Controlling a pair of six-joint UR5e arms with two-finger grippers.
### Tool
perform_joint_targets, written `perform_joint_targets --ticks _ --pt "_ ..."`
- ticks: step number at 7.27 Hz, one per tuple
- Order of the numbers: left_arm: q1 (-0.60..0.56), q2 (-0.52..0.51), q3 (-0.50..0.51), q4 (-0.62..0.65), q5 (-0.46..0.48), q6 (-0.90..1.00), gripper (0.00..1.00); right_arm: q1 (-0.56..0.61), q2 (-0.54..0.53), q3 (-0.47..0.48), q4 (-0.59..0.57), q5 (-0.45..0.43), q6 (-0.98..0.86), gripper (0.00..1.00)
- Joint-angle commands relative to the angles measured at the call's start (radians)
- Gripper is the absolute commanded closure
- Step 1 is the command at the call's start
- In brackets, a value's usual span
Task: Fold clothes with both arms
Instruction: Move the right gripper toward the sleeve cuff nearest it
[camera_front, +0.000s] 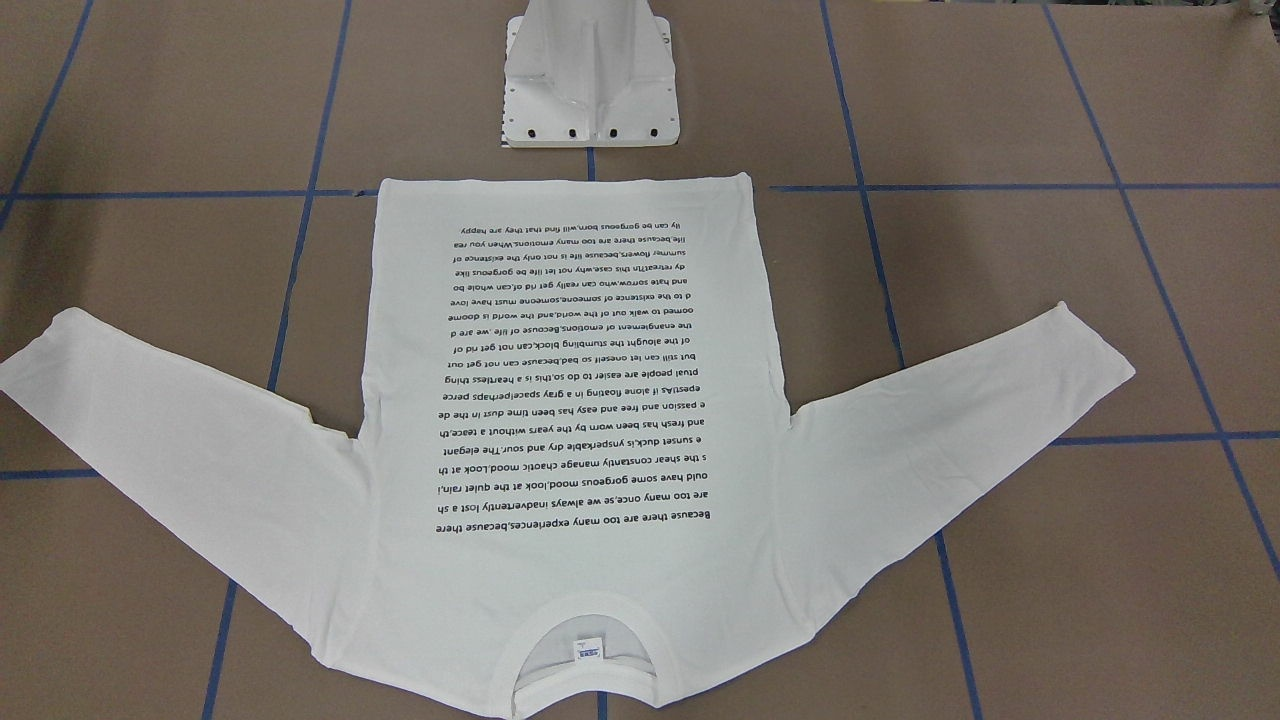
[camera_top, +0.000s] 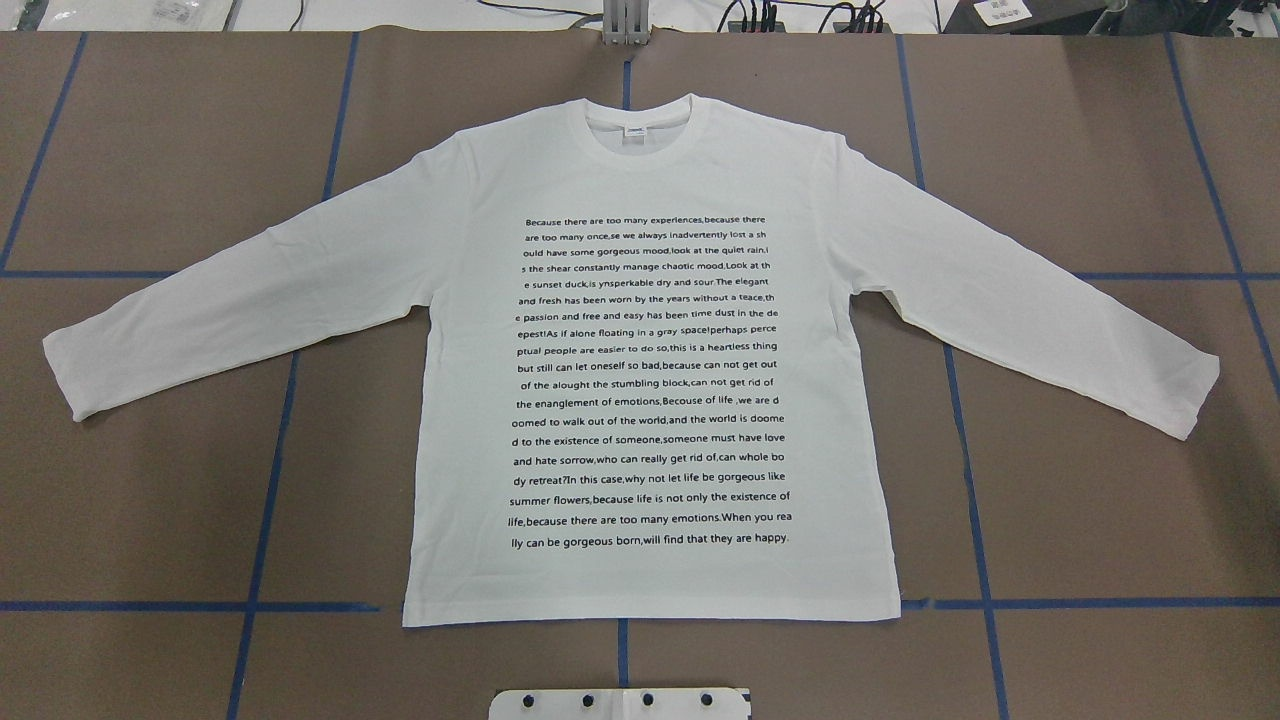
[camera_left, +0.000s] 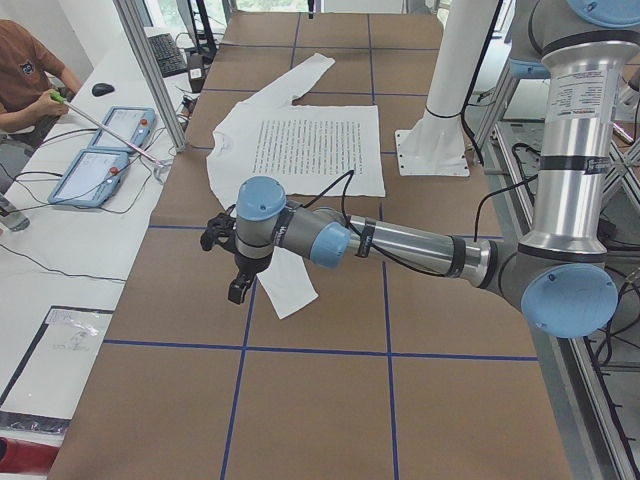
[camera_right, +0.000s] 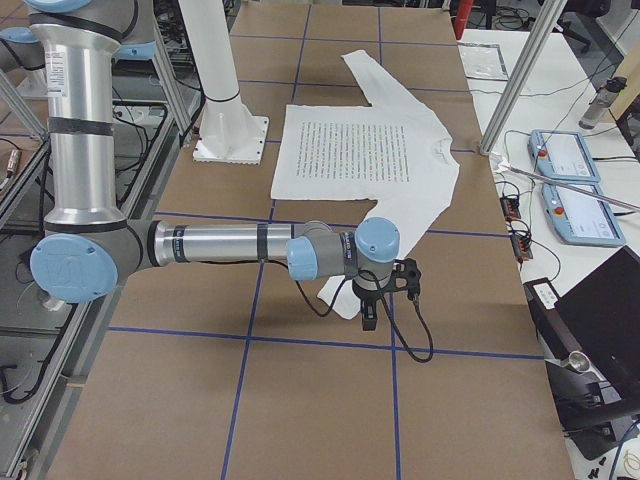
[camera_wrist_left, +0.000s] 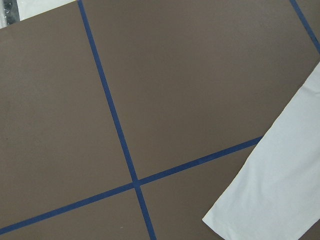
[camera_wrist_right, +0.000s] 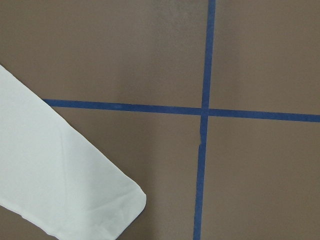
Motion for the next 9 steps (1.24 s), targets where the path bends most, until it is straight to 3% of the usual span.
perform_joint_targets --ticks 1,7,9 --pt "0.002 0.000 -0.004 0.001 -0.010 0.000 0.00 -0.001 -0.001 0.008 -0.010 -0.025 -0.001 0.00" --pt "0.011 0.020 0.014 -0.014 -0.013 0.003 0.00 -0.036 -0.025 0.003 0.007 -0.011 -0.001 0.00" --pt "0.021 0.021 0.005 -0.044 -0.016 0.000 0.00 -0.101 -0.027 0.000 0.066 -0.008 0.123 0.00"
